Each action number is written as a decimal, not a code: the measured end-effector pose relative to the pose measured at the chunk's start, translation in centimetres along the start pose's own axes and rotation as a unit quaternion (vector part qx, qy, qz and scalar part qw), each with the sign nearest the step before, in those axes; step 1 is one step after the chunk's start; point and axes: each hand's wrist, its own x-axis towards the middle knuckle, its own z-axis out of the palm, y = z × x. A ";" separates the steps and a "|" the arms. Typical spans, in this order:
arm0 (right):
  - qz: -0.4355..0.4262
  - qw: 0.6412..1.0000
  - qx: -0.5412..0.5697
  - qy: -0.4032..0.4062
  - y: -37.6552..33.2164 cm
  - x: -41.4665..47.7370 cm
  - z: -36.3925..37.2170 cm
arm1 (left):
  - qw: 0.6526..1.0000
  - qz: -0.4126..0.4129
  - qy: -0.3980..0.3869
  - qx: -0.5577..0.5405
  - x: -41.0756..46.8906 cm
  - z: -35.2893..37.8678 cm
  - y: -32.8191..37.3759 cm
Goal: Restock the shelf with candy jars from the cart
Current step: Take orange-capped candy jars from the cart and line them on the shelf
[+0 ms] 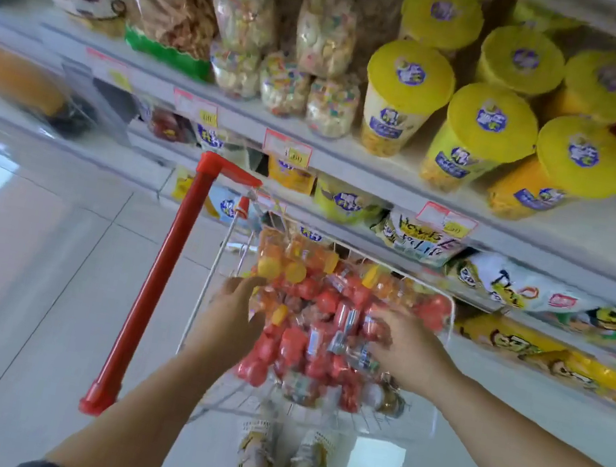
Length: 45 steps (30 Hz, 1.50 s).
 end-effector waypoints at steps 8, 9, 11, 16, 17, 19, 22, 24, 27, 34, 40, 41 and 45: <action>0.070 0.983 -0.121 0.120 2.9 6.4 2.1 | 0.997 -0.020 -0.018 0.071 6.3 3.6 -0.9; 0.067 0.981 -0.134 0.126 3.2 6.5 2.4 | 0.997 -0.030 -0.025 0.068 6.7 3.8 -0.7; 0.063 0.976 -0.150 0.146 3.6 6.9 2.4 | 0.995 -0.054 -0.034 0.074 7.5 4.3 -0.7; 0.065 0.971 -0.152 0.172 3.8 7.9 2.4 | 0.988 -0.079 -0.064 0.113 9.1 5.4 -0.5; 0.067 0.970 -0.149 0.178 3.6 7.9 2.5 | 0.987 -0.081 -0.064 0.126 9.3 5.6 -0.6; 0.061 0.969 -0.134 0.196 3.7 7.9 2.9 | 0.985 -0.072 -0.051 0.147 9.6 6.0 -0.7; 0.038 0.970 -0.120 0.207 4.2 7.6 3.1 | 0.987 -0.052 -0.016 0.152 9.3 6.1 -0.8; 0.025 0.971 -0.126 0.199 4.4 7.1 3.0 | 0.988 -0.050 -0.007 0.148 8.9 6.0 -0.9; 0.020 0.974 -0.121 0.188 3.8 5.9 2.2 | 0.987 -0.057 -0.005 0.150 8.4 5.3 -0.1; 0.031 0.987 0.067 0.141 1.4 1.7 -0.6 | 0.997 -0.055 -0.046 0.008 3.6 1.5 2.9; -0.023 0.971 0.224 0.085 -3.9 -6.2 -7.1 | 0.931 -0.019 -0.137 -0.336 -6.1 -7.1 9.1; -0.029 0.965 0.246 0.083 -4.8 -7.7 -8.5 | 0.914 -0.011 -0.148 -0.377 -7.5 -8.4 10.2; -0.094 0.942 0.300 0.116 -8.0 -14.0 -14.7 | 0.868 0.059 -0.139 -0.473 -11.4 -13.2 14.7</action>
